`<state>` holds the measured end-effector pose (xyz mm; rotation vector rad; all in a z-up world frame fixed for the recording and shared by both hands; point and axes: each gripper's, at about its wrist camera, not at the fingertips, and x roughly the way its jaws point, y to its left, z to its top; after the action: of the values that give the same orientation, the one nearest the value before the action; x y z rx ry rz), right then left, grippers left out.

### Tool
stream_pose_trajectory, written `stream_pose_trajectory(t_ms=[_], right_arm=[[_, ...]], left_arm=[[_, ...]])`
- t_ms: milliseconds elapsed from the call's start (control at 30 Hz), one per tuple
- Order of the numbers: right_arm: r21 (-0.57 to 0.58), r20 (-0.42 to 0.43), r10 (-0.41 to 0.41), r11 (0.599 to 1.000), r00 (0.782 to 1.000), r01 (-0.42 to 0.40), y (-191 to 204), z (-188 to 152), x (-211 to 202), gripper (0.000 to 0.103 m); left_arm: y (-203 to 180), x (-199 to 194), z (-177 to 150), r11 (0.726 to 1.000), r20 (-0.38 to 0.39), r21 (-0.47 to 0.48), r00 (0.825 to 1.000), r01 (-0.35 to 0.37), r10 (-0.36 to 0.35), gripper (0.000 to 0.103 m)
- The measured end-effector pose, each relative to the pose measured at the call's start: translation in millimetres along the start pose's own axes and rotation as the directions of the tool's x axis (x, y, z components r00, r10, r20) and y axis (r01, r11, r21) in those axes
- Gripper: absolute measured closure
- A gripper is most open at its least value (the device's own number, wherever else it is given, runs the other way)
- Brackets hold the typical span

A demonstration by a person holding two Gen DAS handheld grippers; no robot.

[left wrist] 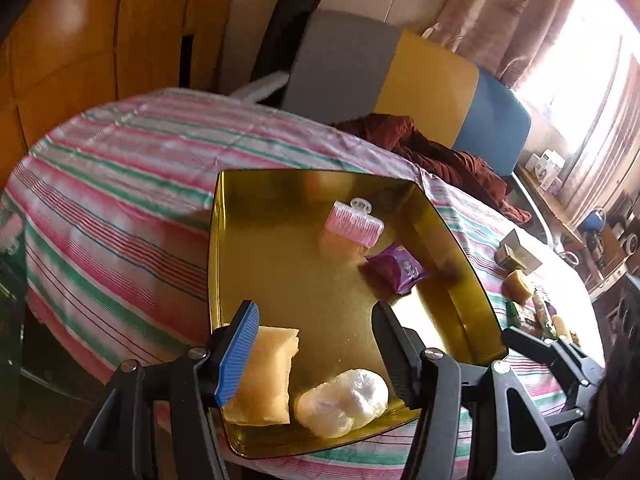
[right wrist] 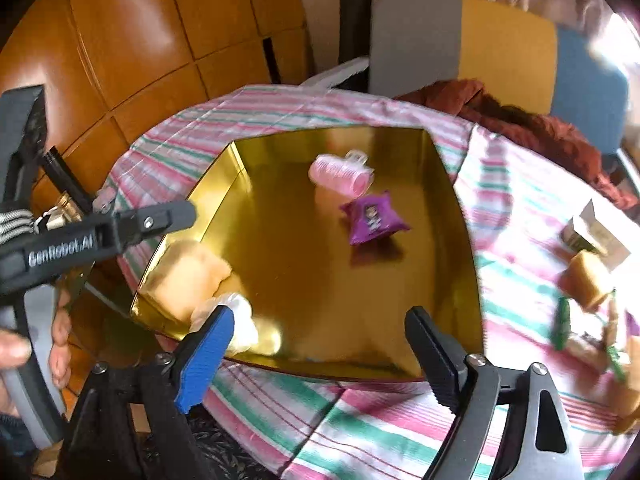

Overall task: Organize objects
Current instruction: 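Drop the purple packet into the tray with the left tool while the right tool places the ball there, then withdraw both tools from the tray toward the remaining items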

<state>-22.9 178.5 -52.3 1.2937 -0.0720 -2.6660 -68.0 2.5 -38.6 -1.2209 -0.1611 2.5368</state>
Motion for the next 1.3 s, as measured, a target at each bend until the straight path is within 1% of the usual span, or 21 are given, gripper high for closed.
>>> stream_pose_trajectory(t_ms=[167, 233, 300, 500, 700, 1067, 1300], right_arm=[[0.010, 0.038, -0.050, 0.999, 0.998, 0.050, -5, -2, -15, 0.012], [0.014, 0.046, -0.064, 0.998, 0.997, 0.063, -6, -2, -16, 0.011], [0.017, 0.057, -0.085, 0.996, 0.995, 0.085, -8, -2, -18, 0.011], [0.026, 0.077, -0.109, 0.994, 0.991, 0.107, -12, -4, -22, 0.010], [0.038, 0.087, -0.127, 0.992, 0.988, 0.124, -18, -7, -26, 0.010], [0.093, 0.086, -0.145, 0.986, 0.986, 0.137, -40, -13, -29, 0.010], [0.122, 0.073, -0.159, 0.981, 0.985, 0.149, -52, -16, -27, 0.010]], left_arm=[[-13, -12, -3, 0.997, 0.058, 0.047, 0.997, -0.060, 0.057, 0.043], [-18, -16, -6, 0.993, 0.078, 0.068, 0.992, -0.101, 0.096, 0.043], [-21, -17, -8, 0.990, 0.076, 0.072, 0.991, -0.119, 0.114, 0.043], [-29, -19, -14, 0.985, 0.076, 0.095, 0.987, -0.145, 0.138, 0.044], [-40, -19, -19, 0.979, 0.081, 0.137, 0.987, -0.148, 0.138, 0.044], [-52, -7, -23, 0.979, 0.017, 0.178, 0.995, -0.098, 0.096, 0.044], [-58, -3, -24, 0.977, 0.001, 0.199, 0.997, -0.070, 0.071, 0.043]])
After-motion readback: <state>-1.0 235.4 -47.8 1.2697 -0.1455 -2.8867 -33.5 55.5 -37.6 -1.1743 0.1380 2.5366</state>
